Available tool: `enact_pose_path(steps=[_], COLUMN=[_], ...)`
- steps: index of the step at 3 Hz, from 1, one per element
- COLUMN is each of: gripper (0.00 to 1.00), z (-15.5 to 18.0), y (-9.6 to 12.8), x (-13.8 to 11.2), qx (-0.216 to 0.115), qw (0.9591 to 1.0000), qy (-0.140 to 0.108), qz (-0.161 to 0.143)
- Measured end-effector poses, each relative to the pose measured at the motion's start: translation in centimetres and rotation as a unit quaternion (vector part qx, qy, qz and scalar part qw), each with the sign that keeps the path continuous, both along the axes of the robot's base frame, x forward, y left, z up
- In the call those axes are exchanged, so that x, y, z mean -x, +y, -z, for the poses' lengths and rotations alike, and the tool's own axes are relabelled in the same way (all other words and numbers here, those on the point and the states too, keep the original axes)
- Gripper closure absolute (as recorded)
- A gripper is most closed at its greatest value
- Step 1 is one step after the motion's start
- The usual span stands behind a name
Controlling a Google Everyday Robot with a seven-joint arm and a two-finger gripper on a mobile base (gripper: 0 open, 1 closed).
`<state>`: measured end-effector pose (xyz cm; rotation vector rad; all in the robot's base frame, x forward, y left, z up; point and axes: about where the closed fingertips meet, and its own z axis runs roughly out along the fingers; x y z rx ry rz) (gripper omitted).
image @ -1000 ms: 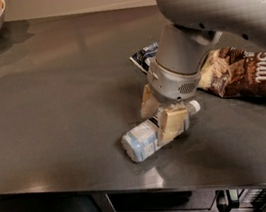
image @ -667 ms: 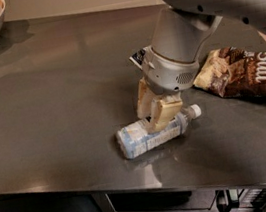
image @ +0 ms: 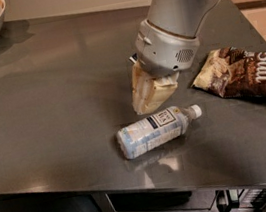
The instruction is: Pick blue plastic bottle
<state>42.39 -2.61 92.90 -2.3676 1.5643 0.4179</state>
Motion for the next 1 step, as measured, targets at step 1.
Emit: enact_pose_path(steps=[1], gripper=[0.82], z=[-0.08], y=[0.25], x=[-0.22], qx=[-0.003], qw=[1.0000], qy=[-0.006], qz=[0.002])
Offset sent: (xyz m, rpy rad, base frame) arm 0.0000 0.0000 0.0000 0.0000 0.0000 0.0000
